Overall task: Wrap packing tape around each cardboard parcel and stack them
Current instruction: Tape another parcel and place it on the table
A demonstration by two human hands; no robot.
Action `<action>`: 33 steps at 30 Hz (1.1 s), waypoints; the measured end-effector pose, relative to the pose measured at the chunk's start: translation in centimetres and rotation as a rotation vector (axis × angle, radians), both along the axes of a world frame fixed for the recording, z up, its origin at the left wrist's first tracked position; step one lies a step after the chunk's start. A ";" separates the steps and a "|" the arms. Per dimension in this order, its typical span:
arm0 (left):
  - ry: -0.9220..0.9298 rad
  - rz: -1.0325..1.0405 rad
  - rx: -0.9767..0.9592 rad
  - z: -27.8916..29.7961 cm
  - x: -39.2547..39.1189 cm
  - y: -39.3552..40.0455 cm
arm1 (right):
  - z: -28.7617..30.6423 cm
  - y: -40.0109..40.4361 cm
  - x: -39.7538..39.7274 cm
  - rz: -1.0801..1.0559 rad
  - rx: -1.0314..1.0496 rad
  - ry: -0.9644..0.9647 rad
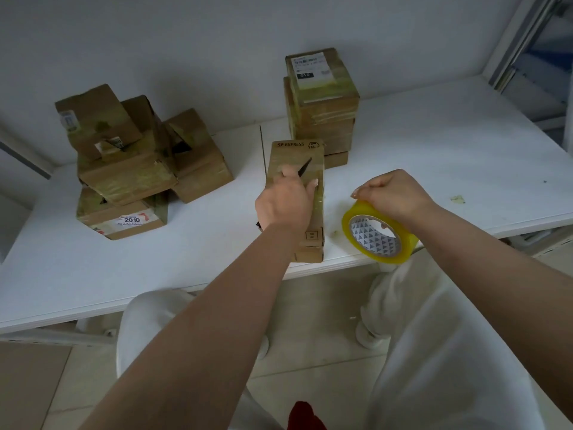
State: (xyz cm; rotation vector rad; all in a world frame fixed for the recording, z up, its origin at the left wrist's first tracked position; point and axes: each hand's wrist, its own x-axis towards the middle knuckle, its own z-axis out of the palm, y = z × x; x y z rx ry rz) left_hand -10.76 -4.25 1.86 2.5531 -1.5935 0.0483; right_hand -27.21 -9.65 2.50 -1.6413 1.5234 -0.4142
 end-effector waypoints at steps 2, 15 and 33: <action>0.002 0.004 0.003 -0.2 -0.1 0.0 | -0.3 -0.1 0.1 0.014 -0.005 0.023; 0.678 0.245 -0.370 0.3 6.9 2.8 | -1.1 0.5 -0.8 0.041 -0.030 0.097; 0.055 -0.527 0.120 -1.9 3.6 5.8 | -1.8 0.7 0.5 0.064 -0.040 0.160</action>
